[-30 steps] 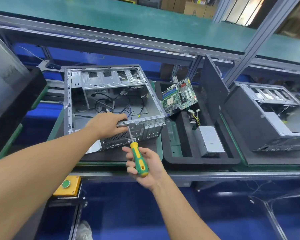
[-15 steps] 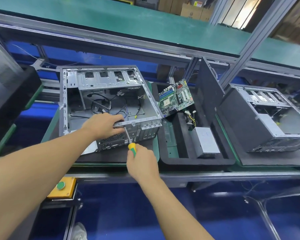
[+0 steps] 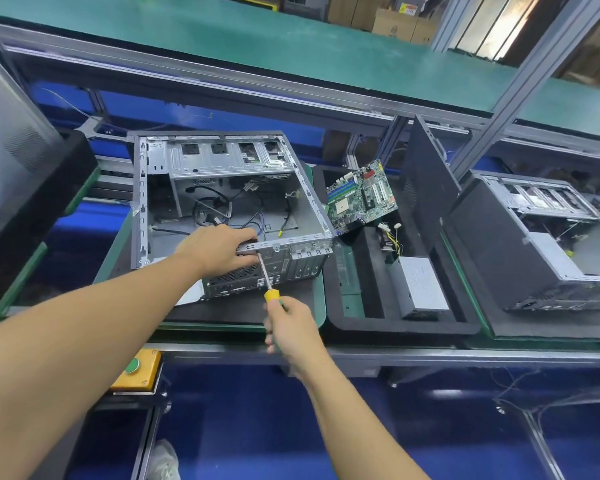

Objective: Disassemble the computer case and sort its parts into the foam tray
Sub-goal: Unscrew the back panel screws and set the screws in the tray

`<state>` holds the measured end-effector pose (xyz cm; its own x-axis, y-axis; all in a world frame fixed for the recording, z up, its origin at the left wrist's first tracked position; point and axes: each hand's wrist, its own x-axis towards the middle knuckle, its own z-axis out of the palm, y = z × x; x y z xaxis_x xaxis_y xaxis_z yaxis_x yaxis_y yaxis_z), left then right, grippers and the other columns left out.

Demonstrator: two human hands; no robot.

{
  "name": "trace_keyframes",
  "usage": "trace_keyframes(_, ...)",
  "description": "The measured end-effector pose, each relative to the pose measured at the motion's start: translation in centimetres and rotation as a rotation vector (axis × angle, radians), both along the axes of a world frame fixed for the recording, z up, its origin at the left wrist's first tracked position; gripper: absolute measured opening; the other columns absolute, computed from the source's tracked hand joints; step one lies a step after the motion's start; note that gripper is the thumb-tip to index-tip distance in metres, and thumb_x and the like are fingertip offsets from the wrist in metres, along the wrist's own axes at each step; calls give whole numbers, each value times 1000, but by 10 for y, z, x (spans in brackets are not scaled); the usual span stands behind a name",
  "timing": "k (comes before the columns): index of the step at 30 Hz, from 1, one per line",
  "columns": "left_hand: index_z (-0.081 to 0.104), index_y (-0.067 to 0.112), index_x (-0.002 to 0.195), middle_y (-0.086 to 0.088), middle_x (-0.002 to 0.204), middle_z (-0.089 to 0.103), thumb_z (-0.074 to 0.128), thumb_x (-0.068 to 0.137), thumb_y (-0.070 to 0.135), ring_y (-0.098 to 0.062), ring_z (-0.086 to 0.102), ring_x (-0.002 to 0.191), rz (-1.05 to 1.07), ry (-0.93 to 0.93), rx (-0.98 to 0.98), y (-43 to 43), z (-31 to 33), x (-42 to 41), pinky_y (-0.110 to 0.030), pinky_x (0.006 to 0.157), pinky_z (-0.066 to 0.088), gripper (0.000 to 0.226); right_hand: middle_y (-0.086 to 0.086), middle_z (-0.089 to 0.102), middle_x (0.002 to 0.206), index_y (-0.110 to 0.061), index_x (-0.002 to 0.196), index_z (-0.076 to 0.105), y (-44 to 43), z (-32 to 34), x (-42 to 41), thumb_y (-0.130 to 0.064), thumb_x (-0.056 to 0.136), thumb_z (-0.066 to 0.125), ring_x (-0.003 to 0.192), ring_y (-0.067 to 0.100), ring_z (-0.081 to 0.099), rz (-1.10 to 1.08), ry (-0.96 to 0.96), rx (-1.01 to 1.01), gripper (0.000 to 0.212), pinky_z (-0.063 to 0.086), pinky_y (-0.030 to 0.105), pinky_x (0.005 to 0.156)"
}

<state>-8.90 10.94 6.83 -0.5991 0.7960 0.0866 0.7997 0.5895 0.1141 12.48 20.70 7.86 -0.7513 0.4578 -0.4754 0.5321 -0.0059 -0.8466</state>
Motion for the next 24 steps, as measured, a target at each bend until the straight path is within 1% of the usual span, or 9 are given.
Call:
trace_keyframes(3,52,37,119,4,78,60,43,88,72,-28,65,80,-6,6,-2,0,-1,0,-35,68,49,48,2,63,88,-19,99,52,-10,1,3,-41,104,38,81,29,61,221,-187,910,27,32,34,61)
trace_keyframes(5,52,37,119,6,75,57,44,88,71,-28,64,79,-5,2,-2,0,-1,-1,-34,66,48,47,2,61,88,-19,101,52,-10,0,2,-41,104,40,78,28,59,215,-156,893,25,35,35,61)
trace_keyframes(7,52,37,119,4,78,60,45,88,70,-29,64,80,-9,1,8,0,-2,-1,-34,66,46,45,4,55,81,-16,93,54,-4,0,-2,-35,102,47,63,24,52,51,32,240,22,43,35,54)
trace_keyframes(10,51,39,119,0,87,67,44,87,71,-30,65,83,-21,9,25,0,-3,-3,-34,65,44,46,6,54,78,-6,98,68,3,-1,1,-28,102,48,52,16,45,-150,178,-918,30,36,26,43)
trace_keyframes(12,50,39,118,1,84,65,41,85,74,-29,65,81,-26,16,23,0,-4,-3,-33,63,43,49,8,56,80,3,104,70,7,-7,2,-26,96,49,54,16,45,-168,221,-1233,36,35,26,44)
trace_keyframes(14,50,39,118,2,82,62,39,84,76,-29,64,80,-17,17,20,-1,-4,-2,-33,62,42,51,6,52,74,4,102,68,7,-9,1,-22,94,49,55,15,41,-168,242,-1316,33,34,25,46)
trace_keyframes(17,50,37,118,-1,84,66,38,83,76,-30,65,80,-18,25,18,-1,-5,-3,-34,63,44,53,2,45,62,-2,101,63,10,-6,0,-22,102,42,54,15,40,-104,217,-905,29,36,26,49)
trace_keyframes(22,49,36,122,0,85,66,44,88,70,-28,64,78,-19,-17,10,-1,-3,-2,-37,67,52,48,8,65,84,-13,103,57,2,6,4,-36,105,37,79,32,61,285,-142,825,30,35,35,62)
trace_keyframes(24,50,36,122,1,84,65,45,89,69,-27,63,78,-18,-29,11,-1,-3,-2,-37,66,52,47,7,68,94,-15,108,55,-10,6,4,-38,105,36,85,33,65,325,-164,1069,30,34,35,62)
